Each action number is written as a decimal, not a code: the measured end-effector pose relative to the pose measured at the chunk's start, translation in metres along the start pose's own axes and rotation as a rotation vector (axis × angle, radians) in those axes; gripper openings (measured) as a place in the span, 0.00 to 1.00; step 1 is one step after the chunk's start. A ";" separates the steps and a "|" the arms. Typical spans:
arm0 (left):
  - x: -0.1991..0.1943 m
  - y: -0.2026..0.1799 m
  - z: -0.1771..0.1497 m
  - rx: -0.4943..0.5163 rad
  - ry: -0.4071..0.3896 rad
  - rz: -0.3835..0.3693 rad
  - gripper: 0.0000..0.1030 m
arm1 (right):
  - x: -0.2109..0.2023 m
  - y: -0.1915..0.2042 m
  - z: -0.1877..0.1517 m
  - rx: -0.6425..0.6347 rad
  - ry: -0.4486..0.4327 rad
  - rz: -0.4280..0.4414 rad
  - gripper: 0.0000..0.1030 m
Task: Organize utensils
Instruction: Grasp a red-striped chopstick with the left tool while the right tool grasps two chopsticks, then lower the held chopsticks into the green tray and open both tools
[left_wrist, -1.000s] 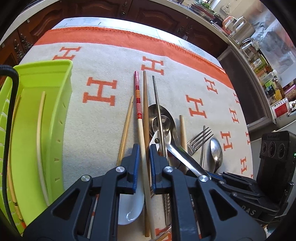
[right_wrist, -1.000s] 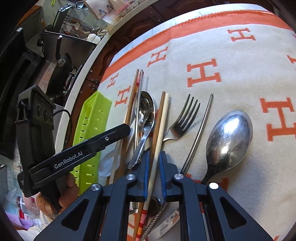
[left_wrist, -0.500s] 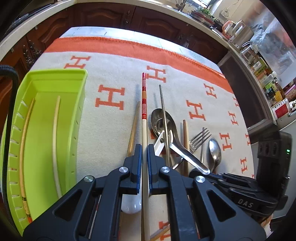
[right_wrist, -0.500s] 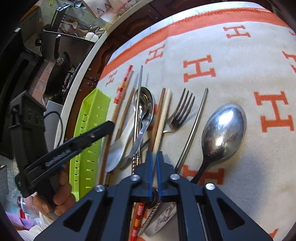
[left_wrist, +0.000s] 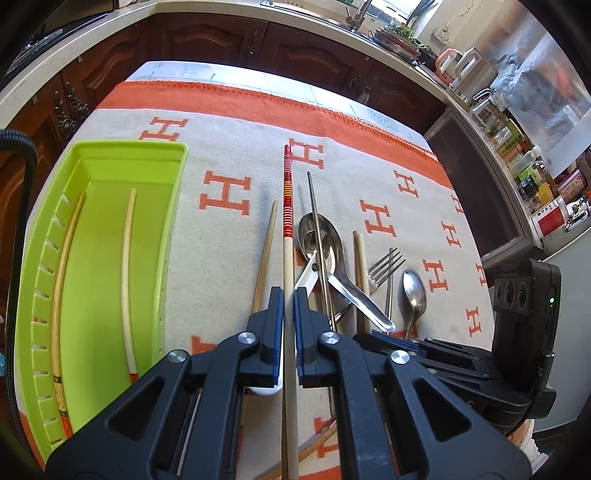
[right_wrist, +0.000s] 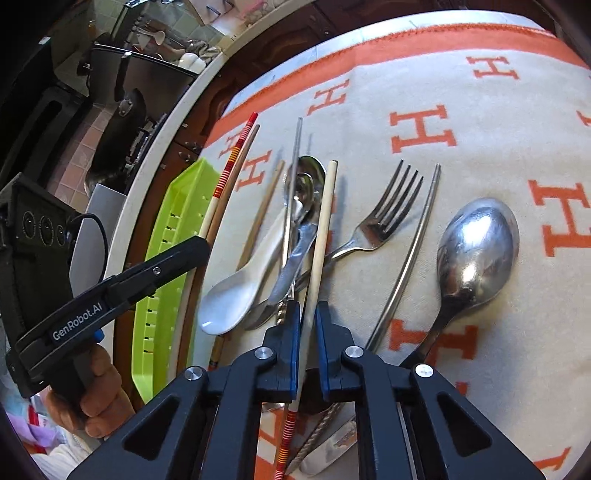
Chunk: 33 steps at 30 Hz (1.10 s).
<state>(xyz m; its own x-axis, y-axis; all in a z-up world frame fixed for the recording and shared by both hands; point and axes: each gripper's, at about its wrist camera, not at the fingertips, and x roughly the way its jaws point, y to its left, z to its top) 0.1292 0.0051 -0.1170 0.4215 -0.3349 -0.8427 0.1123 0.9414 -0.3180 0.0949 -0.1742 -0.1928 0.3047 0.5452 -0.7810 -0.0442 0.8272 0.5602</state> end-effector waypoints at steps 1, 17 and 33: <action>-0.004 0.000 -0.001 -0.001 -0.003 -0.003 0.03 | -0.004 0.002 -0.001 -0.002 -0.011 0.000 0.08; -0.085 0.015 -0.024 0.004 -0.113 -0.037 0.03 | -0.085 0.043 -0.006 -0.052 -0.131 0.093 0.06; -0.137 0.080 -0.055 -0.035 -0.208 0.162 0.03 | -0.075 0.174 0.007 -0.154 -0.095 0.187 0.06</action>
<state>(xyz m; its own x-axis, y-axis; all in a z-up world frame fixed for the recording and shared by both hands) 0.0304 0.1243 -0.0506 0.6076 -0.1610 -0.7778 -0.0014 0.9790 -0.2037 0.0712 -0.0721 -0.0350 0.3648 0.6816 -0.6343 -0.2505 0.7280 0.6382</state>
